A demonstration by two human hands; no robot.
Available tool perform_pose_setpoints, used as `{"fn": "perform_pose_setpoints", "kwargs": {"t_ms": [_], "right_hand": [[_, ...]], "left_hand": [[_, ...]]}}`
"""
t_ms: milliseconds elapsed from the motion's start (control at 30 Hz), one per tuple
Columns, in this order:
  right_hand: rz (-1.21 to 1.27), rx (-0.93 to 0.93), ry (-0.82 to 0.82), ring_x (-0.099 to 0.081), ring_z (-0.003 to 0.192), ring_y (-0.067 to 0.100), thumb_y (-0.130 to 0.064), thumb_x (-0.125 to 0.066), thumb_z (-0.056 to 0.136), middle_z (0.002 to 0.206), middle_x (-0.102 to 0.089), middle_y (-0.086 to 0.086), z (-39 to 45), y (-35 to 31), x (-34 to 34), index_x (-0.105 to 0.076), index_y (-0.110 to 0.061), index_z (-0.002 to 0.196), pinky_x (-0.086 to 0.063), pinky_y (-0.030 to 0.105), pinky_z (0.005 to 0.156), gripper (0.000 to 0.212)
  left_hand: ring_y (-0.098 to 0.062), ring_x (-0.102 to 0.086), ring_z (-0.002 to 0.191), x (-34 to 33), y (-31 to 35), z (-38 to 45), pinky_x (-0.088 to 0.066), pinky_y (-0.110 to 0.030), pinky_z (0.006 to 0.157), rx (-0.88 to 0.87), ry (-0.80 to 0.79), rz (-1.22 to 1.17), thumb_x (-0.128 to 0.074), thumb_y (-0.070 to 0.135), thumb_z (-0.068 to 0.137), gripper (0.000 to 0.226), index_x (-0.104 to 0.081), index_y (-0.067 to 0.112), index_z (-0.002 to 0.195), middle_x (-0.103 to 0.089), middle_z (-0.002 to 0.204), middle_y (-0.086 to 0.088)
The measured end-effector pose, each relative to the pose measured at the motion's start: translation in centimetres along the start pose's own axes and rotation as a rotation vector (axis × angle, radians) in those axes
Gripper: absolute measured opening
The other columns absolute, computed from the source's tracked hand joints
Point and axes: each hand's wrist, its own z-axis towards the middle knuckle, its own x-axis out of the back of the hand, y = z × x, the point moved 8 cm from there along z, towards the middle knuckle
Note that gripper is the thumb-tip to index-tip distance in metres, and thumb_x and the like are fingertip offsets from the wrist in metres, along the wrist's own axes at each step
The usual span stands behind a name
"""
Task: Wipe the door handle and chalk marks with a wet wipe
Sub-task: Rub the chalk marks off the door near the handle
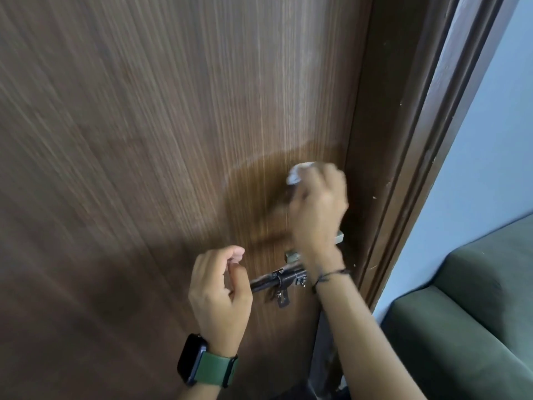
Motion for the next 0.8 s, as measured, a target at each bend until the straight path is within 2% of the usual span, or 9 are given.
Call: {"fn": "perform_pose_setpoints", "kwargs": {"t_ms": [100, 167, 233, 333, 433, 533, 667, 733, 800], "right_hand": [[0.113, 0.241, -0.309, -0.046, 0.088, 0.015, -0.01, -0.044, 0.085, 0.099, -0.061, 0.005, -5.2, -4.6, -3.4, -0.064, -0.01, 0.095, -0.046, 0.026, 0.061, 0.022], [0.117, 0.338, -0.394, -0.04, 0.089, 0.016, -0.011, -0.045, 0.088, 0.103, -0.062, 0.008, -6.5, -5.3, -3.9, -0.063, -0.008, 0.105, -0.049, 0.031, 0.049, 0.025], [0.14, 0.353, -0.339, -0.042, 0.088, 0.018, -0.005, -0.051, 0.084, 0.098, -0.064, 0.008, -4.8, -3.8, -2.7, -0.066, -0.008, 0.096, -0.048, 0.03, 0.052, 0.019], [0.129, 0.124, -0.041, -0.054, 0.081, 0.024, 0.008, -0.06, 0.072, 0.087, -0.067, 0.006, -0.1, 1.5, 0.4, -0.068, -0.007, 0.082, -0.047, 0.028, 0.071, 0.021], [0.034, -0.108, 0.083, -0.057, 0.074, 0.031, 0.004, -0.057, 0.079, 0.077, -0.064, 0.011, 1.8, 4.6, 1.2, -0.066, -0.001, 0.083, -0.048, 0.038, 0.066, 0.011], [0.1, -0.044, -0.013, -0.055, 0.072, 0.027, 0.0, -0.05, 0.076, 0.075, -0.057, 0.007, -0.9, 0.5, -1.1, -0.06, -0.009, 0.075, -0.04, 0.03, 0.06, 0.013], [0.102, 0.24, -0.365, -0.054, 0.07, 0.021, -0.009, -0.053, 0.075, 0.079, -0.06, 0.001, -7.1, -4.6, -4.3, -0.062, -0.014, 0.075, -0.044, 0.032, 0.041, 0.01], [0.168, 0.153, -0.357, -0.056, 0.068, 0.02, -0.001, -0.054, 0.073, 0.077, -0.06, 0.001, -5.8, -2.2, -3.6, -0.062, -0.014, 0.073, -0.046, 0.033, 0.048, 0.015], [0.186, -0.048, -0.209, -0.056, 0.068, 0.02, 0.008, -0.055, 0.073, 0.076, -0.059, 0.005, -3.2, 1.5, -2.1, -0.061, -0.008, 0.075, -0.046, 0.035, 0.056, 0.018]], "left_hand": [[-0.017, -0.055, 0.068, -0.1, -0.6, -0.2, -0.04, -0.02, 0.065, 0.033, 0.009, 0.025, -0.043, 0.007, 0.075, 0.022, -0.063, 0.0, 0.075, -0.064, 0.072, -0.008], [-0.019, -0.057, 0.069, 0.1, -1.3, -0.2, -0.038, -0.016, 0.065, 0.08, 0.009, 0.015, -0.042, 0.009, 0.074, 0.023, -0.063, 0.0, 0.075, -0.064, 0.073, -0.006], [-0.02, -0.058, 0.068, 0.5, -1.7, -0.2, -0.039, -0.013, 0.062, 0.089, 0.008, 0.016, -0.041, 0.009, 0.073, 0.024, -0.064, 0.002, 0.075, -0.062, 0.075, 0.0], [-0.017, -0.058, 0.068, 0.9, -2.2, -0.1, -0.039, -0.009, 0.062, 0.108, 0.019, 0.001, -0.041, 0.01, 0.075, 0.024, -0.064, 0.004, 0.076, -0.06, 0.077, 0.006], [-0.014, -0.057, 0.068, 0.7, -2.0, -0.1, -0.04, -0.009, 0.064, 0.104, 0.019, -0.002, -0.042, 0.009, 0.077, 0.023, -0.064, 0.004, 0.076, -0.06, 0.076, 0.006], [-0.018, -0.059, 0.069, 0.1, -1.8, -0.1, -0.044, -0.018, 0.064, 0.092, -0.002, 0.002, -0.042, 0.01, 0.076, 0.024, -0.065, 0.003, 0.076, -0.063, 0.075, 0.0], [-0.013, -0.054, 0.069, -0.5, -1.6, 0.2, -0.044, -0.023, 0.063, 0.065, -0.019, 0.027, -0.044, 0.011, 0.077, 0.022, -0.064, 0.003, 0.075, -0.065, 0.074, -0.003], [-0.012, -0.055, 0.069, -0.5, -1.4, 0.3, -0.044, -0.021, 0.063, 0.037, -0.022, 0.02, -0.043, 0.009, 0.076, 0.022, -0.065, 0.004, 0.075, -0.065, 0.073, -0.001], [-0.013, -0.056, 0.067, -0.5, -1.4, 0.2, -0.044, -0.02, 0.061, 0.027, -0.018, 0.011, -0.042, 0.006, 0.077, 0.024, -0.065, 0.003, 0.073, -0.065, 0.072, 0.0]]}}
